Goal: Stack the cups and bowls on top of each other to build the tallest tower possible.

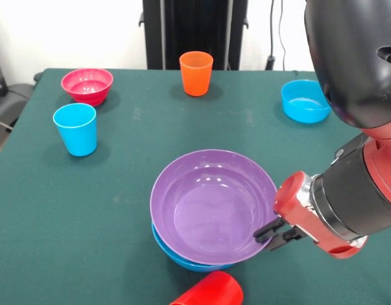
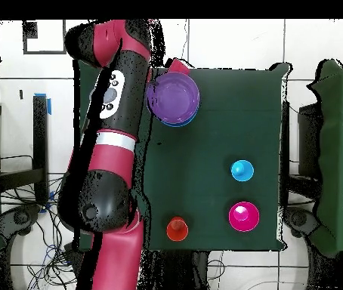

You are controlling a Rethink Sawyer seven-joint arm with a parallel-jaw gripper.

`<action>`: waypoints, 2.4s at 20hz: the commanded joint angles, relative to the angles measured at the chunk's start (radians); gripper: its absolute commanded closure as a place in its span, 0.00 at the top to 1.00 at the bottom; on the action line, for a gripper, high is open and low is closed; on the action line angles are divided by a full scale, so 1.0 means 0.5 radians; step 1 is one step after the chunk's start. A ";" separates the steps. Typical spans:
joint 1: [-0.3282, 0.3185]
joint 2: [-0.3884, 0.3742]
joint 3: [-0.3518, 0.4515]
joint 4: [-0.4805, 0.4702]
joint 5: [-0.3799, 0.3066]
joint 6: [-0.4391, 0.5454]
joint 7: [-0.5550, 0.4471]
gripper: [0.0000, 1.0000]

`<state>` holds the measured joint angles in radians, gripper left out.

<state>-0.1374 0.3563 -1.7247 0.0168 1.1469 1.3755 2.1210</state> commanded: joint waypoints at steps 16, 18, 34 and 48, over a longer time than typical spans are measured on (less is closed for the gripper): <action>-0.004 0.014 0.034 -0.028 -0.164 -0.166 -0.553 0.00; -0.009 0.015 0.035 -0.028 -0.163 -0.175 -0.563 0.00; 0.010 0.022 0.174 -0.028 -0.328 -0.142 -0.619 0.00; 0.011 0.016 0.140 -0.034 -0.293 -0.121 -0.580 0.00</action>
<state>-0.1374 0.3600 -1.6826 0.0171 1.0587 1.3293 2.1210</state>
